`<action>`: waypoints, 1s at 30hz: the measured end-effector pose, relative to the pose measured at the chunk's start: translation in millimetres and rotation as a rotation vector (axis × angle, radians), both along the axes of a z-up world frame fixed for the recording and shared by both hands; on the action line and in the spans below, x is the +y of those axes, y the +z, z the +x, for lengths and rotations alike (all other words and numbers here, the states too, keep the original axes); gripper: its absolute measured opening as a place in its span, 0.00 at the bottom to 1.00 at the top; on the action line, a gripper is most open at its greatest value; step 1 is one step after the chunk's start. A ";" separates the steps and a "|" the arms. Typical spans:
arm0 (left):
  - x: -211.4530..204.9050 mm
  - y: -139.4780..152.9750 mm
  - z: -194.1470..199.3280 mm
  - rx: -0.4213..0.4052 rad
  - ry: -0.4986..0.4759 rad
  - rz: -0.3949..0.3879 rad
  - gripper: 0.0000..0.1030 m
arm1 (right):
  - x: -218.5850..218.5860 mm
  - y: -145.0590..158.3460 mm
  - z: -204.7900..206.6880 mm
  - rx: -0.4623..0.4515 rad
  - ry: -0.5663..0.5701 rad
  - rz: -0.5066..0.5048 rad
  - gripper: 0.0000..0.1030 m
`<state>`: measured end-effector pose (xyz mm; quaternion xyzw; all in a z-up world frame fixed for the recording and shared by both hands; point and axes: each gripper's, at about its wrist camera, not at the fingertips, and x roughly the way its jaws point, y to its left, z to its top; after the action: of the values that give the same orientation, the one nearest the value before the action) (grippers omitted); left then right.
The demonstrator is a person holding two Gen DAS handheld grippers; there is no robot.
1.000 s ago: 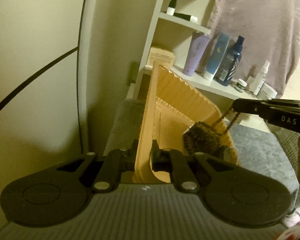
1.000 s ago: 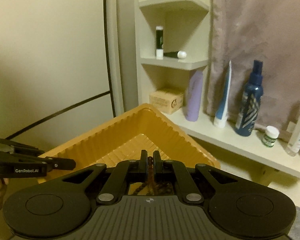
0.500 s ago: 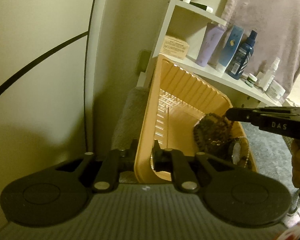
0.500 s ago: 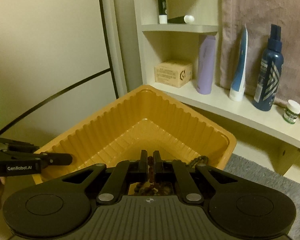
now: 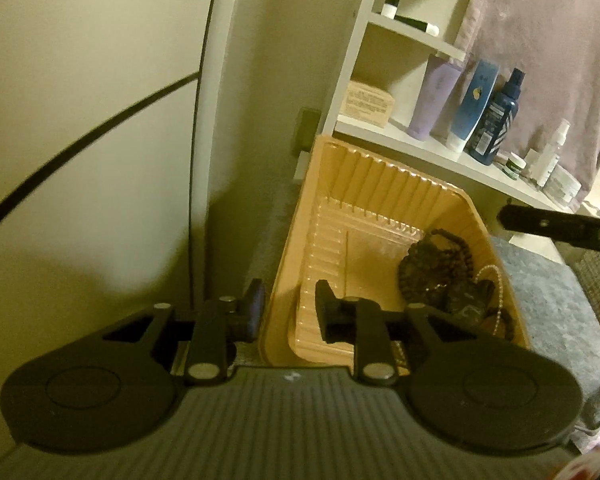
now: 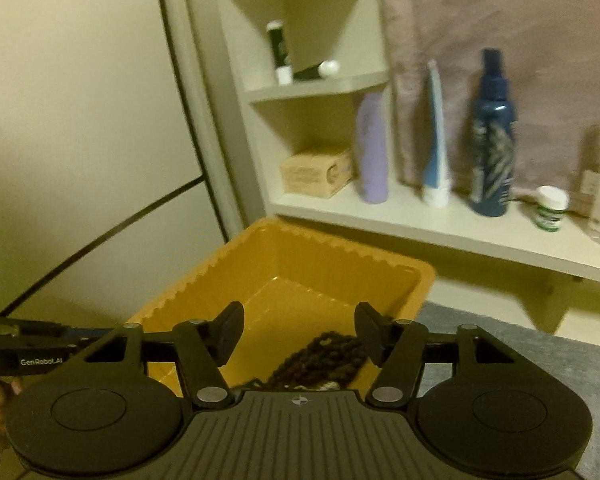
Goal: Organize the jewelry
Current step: 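Carry the bead bracelet into the orange tray and open the right tool, then lower the orange tray flat onto the towel and open the left tool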
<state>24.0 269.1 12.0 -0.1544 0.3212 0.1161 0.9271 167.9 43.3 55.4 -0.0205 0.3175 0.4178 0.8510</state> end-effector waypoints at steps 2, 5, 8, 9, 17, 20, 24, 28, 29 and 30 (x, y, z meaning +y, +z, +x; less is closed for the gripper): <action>-1.0 2.6 -2.1 -0.005 0.001 0.003 0.25 | -11.9 5.3 -1.6 -0.002 -0.026 0.018 0.60; -3.3 6.4 -3.4 -0.008 -0.003 0.009 0.26 | -30.8 10.7 -6.8 -0.004 -0.075 0.029 0.60; -7.1 10.9 -5.4 -0.018 -0.003 0.018 0.32 | -46.4 13.3 -15.2 0.008 -0.132 0.027 0.60; -9.0 13.0 -6.3 -0.022 -0.001 0.026 0.33 | -49.9 13.6 -18.3 0.012 -0.147 0.023 0.60; -26.1 29.7 -17.3 -0.052 -0.014 0.075 0.51 | -78.6 14.8 -48.7 0.071 -0.273 0.016 0.63; -32.9 35.0 -21.1 -0.060 -0.021 0.089 0.59 | -93.3 12.6 -56.6 0.098 -0.316 0.015 0.63; -41.0 41.8 -28.9 -0.056 -0.022 0.118 0.70 | -113.0 12.3 -66.2 0.138 -0.371 0.014 0.63; -52.2 43.8 -38.8 -0.030 -0.020 0.159 0.83 | -130.0 12.9 -74.8 0.161 -0.419 0.004 0.64; -56.2 43.6 -41.6 -0.021 -0.022 0.171 0.87 | -133.6 12.8 -76.7 0.167 -0.429 0.001 0.64; -60.9 42.9 -44.0 -0.012 -0.028 0.180 0.89 | -136.6 12.8 -79.0 0.172 -0.435 -0.001 0.65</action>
<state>-20.0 208.3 54.9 -0.0665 0.3060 0.1307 0.9407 88.9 -93.3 68.2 0.0837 0.3860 0.2247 0.8908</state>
